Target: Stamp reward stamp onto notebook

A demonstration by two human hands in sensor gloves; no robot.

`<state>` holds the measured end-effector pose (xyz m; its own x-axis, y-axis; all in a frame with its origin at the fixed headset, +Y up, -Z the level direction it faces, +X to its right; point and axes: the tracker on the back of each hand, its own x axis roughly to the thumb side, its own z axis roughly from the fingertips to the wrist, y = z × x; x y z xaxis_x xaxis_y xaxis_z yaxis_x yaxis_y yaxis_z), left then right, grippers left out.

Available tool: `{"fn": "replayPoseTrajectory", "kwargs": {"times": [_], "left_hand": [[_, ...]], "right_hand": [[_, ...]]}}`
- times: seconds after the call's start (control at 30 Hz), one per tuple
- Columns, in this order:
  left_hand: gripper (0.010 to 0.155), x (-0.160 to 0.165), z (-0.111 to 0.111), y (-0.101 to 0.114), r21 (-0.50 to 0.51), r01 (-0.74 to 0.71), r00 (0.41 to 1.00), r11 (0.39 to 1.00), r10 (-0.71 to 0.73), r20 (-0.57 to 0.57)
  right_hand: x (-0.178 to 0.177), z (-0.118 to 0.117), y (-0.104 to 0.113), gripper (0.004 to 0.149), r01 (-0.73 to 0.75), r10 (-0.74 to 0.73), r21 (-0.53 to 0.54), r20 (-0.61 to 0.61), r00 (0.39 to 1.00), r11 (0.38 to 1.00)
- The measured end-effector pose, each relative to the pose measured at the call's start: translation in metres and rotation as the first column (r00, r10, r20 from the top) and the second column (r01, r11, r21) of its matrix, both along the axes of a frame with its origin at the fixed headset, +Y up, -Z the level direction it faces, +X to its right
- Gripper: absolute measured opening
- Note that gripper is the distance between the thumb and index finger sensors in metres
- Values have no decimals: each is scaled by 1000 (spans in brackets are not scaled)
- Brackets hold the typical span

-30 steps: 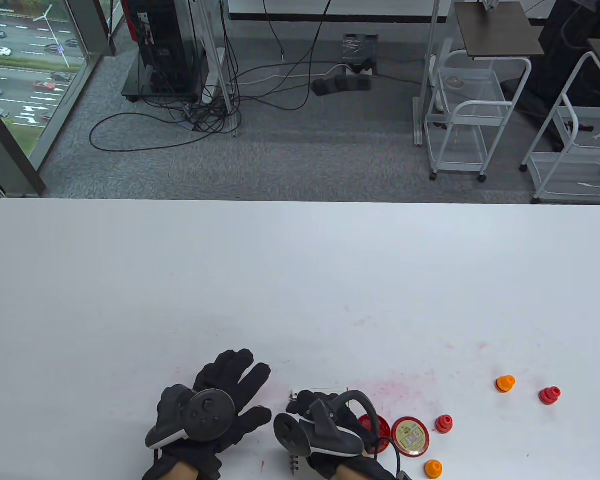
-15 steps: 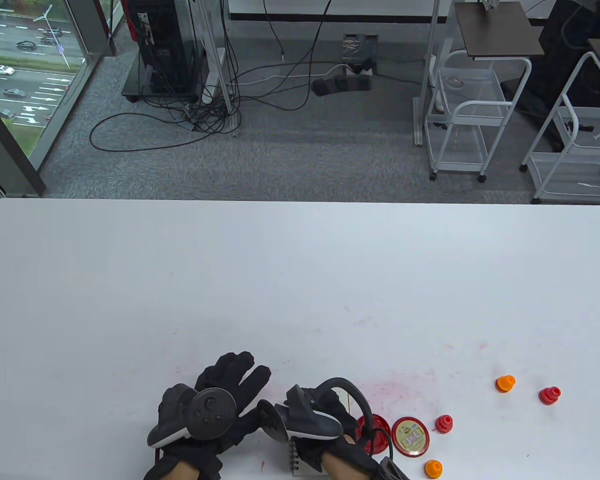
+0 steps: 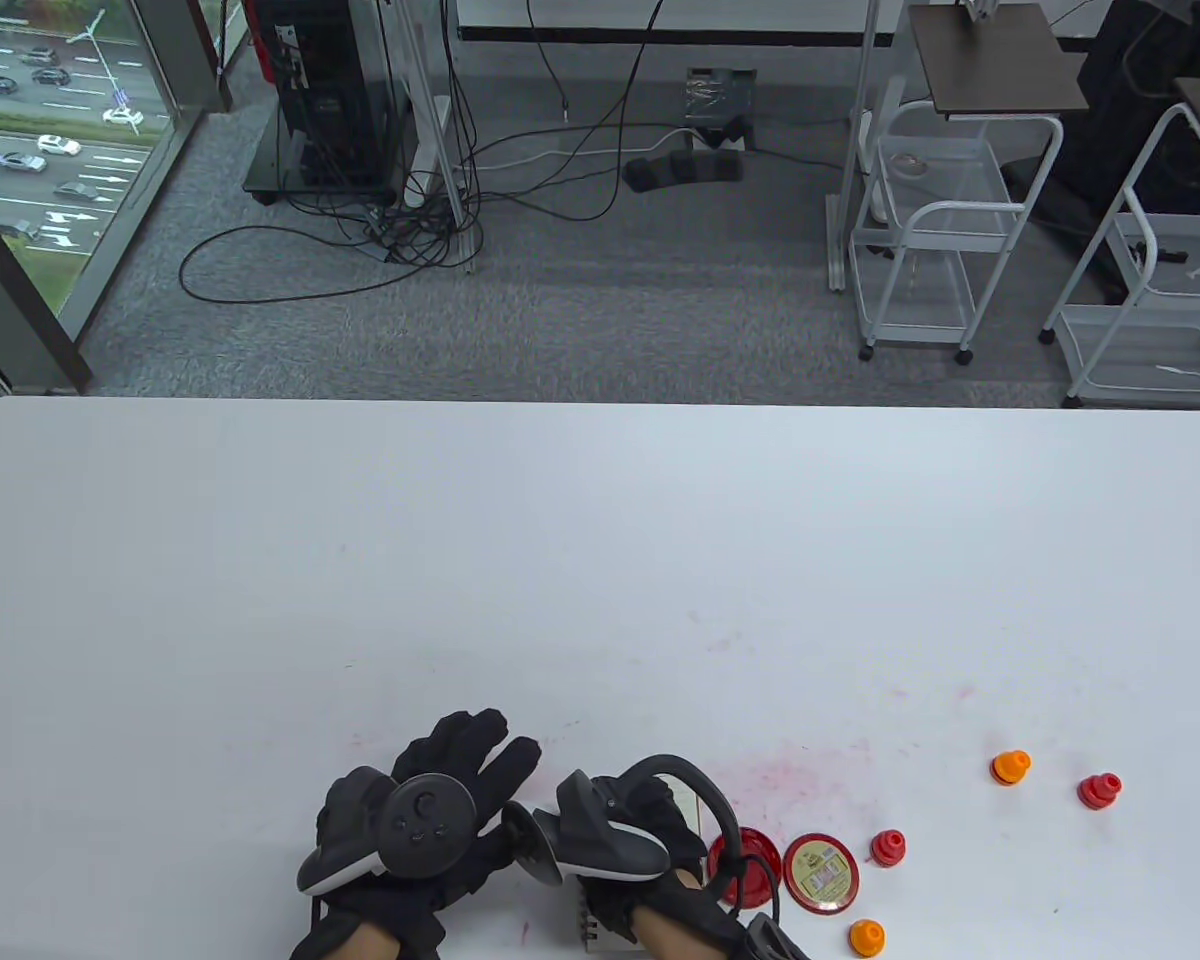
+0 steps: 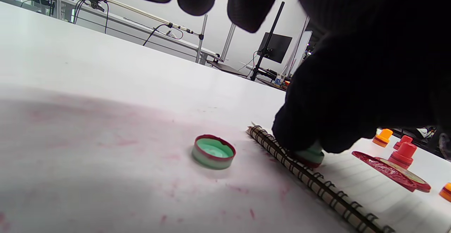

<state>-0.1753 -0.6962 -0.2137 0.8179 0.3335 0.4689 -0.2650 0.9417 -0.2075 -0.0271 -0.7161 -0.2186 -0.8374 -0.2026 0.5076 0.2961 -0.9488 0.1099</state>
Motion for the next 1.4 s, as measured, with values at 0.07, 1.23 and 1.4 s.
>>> {"fn": "replayPoseTrajectory", "kwargs": {"times": [0.07,1.23,1.4], "left_hand": [[79,0,0,0,-1,0,1000,1000,0,-1],[81,4,-15,-25,-143,139,990,980,-139,11],[82,11,-17,-36,-172,209,978,963,-205,37]], "right_hand": [[0,0,1,43,-5,5,2,5,1000,1000],[165,28,53,43,695,-749,334,53,661,637],[169,26,50,43,730,-790,347,57,610,589]]}}
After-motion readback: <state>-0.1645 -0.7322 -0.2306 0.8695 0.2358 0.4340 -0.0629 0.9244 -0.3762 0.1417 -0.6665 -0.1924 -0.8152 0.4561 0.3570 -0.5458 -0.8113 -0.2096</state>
